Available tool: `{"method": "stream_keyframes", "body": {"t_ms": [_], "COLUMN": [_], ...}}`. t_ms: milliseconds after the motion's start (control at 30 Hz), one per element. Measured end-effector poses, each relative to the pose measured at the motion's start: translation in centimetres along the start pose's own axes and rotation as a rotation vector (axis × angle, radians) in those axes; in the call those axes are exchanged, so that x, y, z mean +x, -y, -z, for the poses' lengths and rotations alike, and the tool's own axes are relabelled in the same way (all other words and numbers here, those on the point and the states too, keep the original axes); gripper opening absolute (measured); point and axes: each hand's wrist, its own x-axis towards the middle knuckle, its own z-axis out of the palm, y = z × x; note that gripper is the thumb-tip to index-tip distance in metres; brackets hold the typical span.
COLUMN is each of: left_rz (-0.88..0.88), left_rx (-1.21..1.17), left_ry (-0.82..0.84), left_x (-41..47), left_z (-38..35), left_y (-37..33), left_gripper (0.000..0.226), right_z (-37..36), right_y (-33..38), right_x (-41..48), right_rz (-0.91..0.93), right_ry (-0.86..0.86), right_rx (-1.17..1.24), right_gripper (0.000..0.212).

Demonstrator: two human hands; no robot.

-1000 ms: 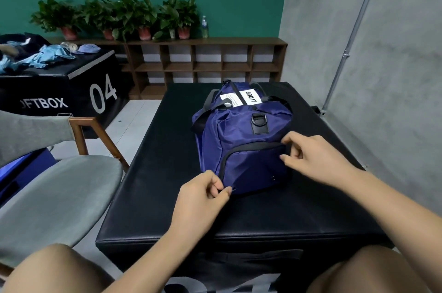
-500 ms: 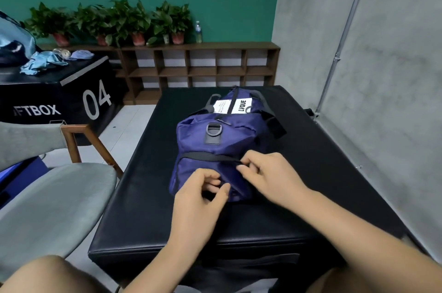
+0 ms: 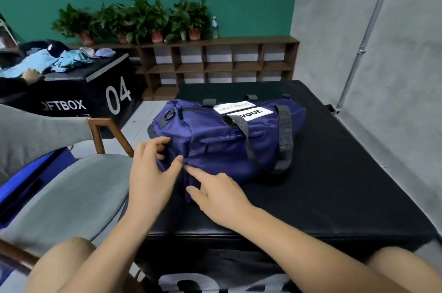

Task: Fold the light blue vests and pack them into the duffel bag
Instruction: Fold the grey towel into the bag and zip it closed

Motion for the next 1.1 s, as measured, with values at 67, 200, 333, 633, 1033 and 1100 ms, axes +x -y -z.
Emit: {"method": "stream_keyframes", "body": {"t_ms": [67, 200, 333, 633, 1033, 1100], "left_rz": [-0.038, -0.251, -0.541, -0.656, -0.614, -0.601], "left_rx": [0.032, 0.102, 0.344, 0.400, 0.318, 0.312], "left_ry": [-0.026, -0.002, 0.027, 0.105, 0.146, 0.160], "left_x": [0.6, 1.4, 3.3, 6.0, 6.7, 6.5], "left_z": [0.1, -0.6, -2.0, -3.0, -1.7, -1.6], "left_y": [-0.5, -2.1, -3.0, -3.2, -1.7, -1.7], "left_gripper": [0.044, 0.047, 0.048, 0.035, 0.024, 0.023], "right_z": [1.0, 4.8, 8.3, 12.2, 22.6, 22.1], "right_y": [-1.3, -4.0, -5.4, -6.4, -2.1, -2.4], "right_x": [-1.3, -3.8, -5.1, -3.9, 12.7, 15.6], "right_rz": [-0.061, -0.316, -0.699, -0.776, -0.537, -0.558], "right_ry": [-0.090, -0.320, -0.299, -0.537, -0.353, -0.281], "right_rx": [0.108, 0.413, 0.937, 1.425, 0.852, 0.757], "right_gripper": [0.041, 0.020, 0.040, 0.019, 0.025, 0.025]}}
